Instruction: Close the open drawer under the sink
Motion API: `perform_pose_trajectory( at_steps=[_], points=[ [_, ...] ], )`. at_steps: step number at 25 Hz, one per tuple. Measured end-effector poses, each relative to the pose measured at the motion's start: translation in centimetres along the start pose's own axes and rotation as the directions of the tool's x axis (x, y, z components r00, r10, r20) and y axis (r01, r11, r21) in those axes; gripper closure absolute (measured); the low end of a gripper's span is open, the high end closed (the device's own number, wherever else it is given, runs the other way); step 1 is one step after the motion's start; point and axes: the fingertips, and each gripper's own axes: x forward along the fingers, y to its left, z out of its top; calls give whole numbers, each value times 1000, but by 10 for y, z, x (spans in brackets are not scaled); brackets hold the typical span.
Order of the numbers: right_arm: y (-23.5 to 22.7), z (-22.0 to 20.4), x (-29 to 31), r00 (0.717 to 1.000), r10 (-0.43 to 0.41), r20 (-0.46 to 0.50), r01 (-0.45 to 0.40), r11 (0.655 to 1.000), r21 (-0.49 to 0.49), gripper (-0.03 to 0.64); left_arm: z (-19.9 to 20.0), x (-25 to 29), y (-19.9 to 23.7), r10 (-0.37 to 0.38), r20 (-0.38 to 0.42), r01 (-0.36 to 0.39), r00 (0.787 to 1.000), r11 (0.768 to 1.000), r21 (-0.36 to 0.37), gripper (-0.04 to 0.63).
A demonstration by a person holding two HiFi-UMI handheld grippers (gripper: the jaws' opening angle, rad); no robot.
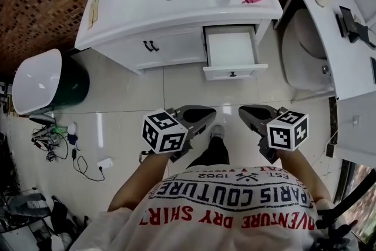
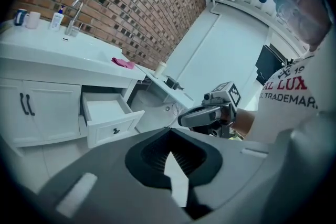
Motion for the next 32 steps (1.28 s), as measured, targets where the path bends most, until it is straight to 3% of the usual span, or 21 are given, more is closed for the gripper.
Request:
perform_pose_trajectory(
  at_steps=[4, 9, 16, 24, 32],
  points=[
    [-36, -11, 15, 999, -54, -4, 54, 995, 84, 609, -13, 9, 20, -2, -28, 1, 1000, 999, -49, 609],
    [-96, -36, 43, 981, -183, -66, 188, 980, 66, 609, -27, 18, 39, -12, -50, 6, 999, 993, -118, 609],
    [-192, -56, 103, 933, -337, -123, 344, 938, 39, 611, -36, 26, 87, -12, -100, -3, 995, 988, -153, 609],
    [-274, -52, 147, 886, -451, -110, 461, 882, 99, 611, -39, 39, 130, -32, -147, 4, 989, 982, -191, 609],
    [-304, -43, 171, 872, -476, -113, 488, 863, 132, 611, -30, 44, 161, -44, -155, 12, 987, 980, -201, 609]
  ],
)
